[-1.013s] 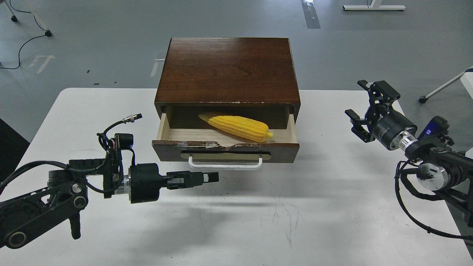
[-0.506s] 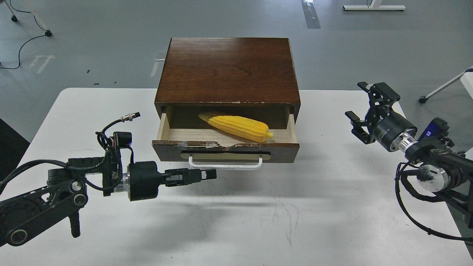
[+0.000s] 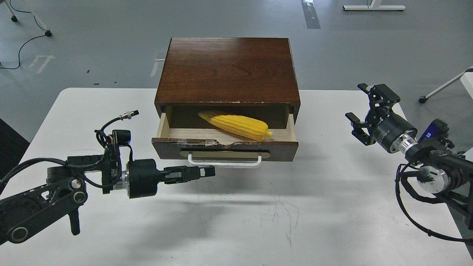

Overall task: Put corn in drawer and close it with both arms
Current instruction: 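Push the drawer into the wooden box with the left gripper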

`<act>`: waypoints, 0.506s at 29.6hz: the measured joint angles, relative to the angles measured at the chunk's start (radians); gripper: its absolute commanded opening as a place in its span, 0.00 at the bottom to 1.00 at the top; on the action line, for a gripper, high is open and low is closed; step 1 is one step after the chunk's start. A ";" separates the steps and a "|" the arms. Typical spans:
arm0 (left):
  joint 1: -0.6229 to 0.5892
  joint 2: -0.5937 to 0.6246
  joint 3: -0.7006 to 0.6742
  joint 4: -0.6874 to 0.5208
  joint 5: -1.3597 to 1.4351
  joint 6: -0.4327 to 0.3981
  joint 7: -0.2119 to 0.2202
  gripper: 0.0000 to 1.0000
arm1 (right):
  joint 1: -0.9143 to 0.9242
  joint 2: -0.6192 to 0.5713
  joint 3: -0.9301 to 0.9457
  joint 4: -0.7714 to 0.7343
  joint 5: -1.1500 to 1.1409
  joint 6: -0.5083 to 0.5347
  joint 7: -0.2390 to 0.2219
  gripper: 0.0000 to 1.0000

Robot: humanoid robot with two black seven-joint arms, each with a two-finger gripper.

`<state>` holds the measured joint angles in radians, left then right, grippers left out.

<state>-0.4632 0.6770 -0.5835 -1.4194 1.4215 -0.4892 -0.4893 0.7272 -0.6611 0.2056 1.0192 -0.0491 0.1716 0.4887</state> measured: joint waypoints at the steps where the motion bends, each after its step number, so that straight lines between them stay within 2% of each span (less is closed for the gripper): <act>1: 0.000 -0.001 -0.001 0.004 0.000 0.000 0.000 0.00 | -0.001 0.000 0.000 0.000 0.000 0.000 0.000 0.97; 15: -0.009 -0.028 -0.029 0.084 -0.009 0.001 0.003 0.00 | -0.014 -0.001 0.000 0.001 0.000 0.000 0.000 0.97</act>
<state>-0.4721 0.6487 -0.6124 -1.3352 1.4122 -0.4883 -0.4867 0.7130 -0.6620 0.2056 1.0202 -0.0491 0.1716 0.4889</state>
